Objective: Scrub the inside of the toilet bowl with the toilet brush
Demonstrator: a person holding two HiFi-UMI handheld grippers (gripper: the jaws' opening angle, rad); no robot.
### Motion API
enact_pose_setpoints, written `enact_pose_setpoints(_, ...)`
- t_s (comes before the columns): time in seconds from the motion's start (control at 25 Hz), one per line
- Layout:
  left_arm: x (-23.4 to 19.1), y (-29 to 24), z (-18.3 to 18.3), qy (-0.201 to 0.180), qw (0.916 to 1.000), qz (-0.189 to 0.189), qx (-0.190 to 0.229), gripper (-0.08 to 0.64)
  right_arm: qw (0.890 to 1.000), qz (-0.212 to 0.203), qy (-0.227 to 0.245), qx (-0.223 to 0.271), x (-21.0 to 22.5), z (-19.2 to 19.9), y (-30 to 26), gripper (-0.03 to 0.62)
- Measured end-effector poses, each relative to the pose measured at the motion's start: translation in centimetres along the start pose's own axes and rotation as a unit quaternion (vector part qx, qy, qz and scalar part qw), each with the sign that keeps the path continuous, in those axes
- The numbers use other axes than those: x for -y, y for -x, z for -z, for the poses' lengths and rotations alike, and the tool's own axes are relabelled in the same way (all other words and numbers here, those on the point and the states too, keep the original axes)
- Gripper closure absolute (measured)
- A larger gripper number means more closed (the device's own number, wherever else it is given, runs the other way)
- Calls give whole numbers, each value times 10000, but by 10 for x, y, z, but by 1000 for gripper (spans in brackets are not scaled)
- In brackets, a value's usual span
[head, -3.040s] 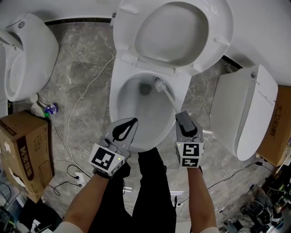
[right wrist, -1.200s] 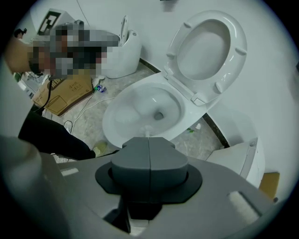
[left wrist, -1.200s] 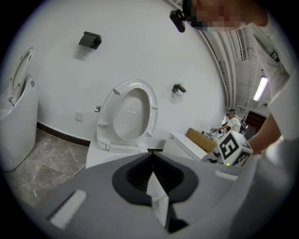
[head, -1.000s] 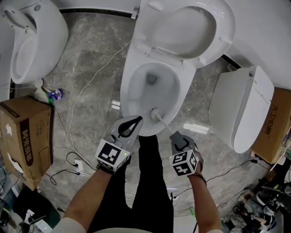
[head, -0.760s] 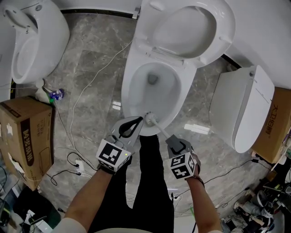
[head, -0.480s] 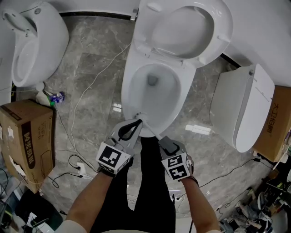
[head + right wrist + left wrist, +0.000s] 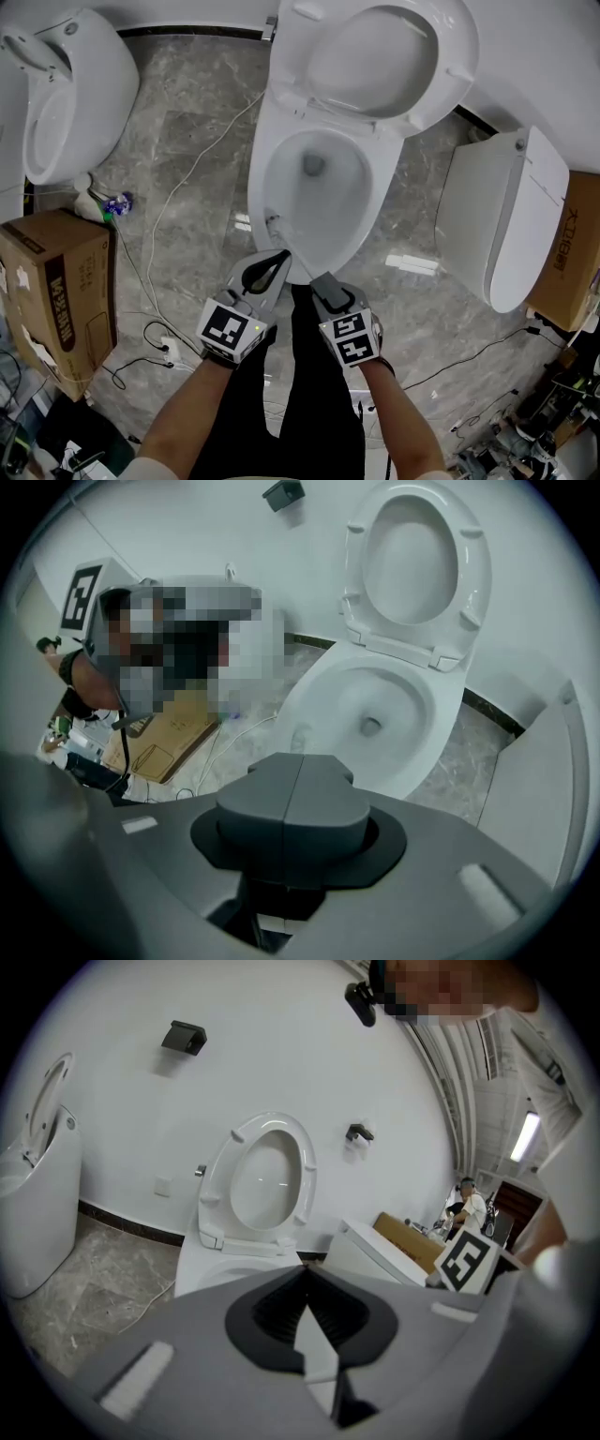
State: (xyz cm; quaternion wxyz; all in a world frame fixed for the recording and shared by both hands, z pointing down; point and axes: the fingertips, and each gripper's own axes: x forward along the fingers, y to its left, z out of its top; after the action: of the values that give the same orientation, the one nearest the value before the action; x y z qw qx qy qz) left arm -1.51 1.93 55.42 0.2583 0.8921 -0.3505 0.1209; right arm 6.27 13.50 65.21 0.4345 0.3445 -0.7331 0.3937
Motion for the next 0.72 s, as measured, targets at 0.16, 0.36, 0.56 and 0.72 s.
enact_pose_setpoints(0.16, 2, -5, 0, 26, 10000, 10, -13, 554, 9974, 1, -614, 380, 18, -18, -4, 426)
enact_pose_setpoints(0.36, 1, -9, -4, 44, 10000, 28, -31, 555, 9914, 450, -1068, 606, 55, -25, 2, 426)
enact_pose_setpoints(0.56, 0, -17, -5, 90, 9999, 29, -63, 555, 9921, 607, -943, 568, 70, -24, -1, 426)
enact_pose_setpoints(0.72, -1, -23, -1, -20, 9999, 67, -81, 554, 9928, 768, -739, 550, 78, -27, -14, 426)
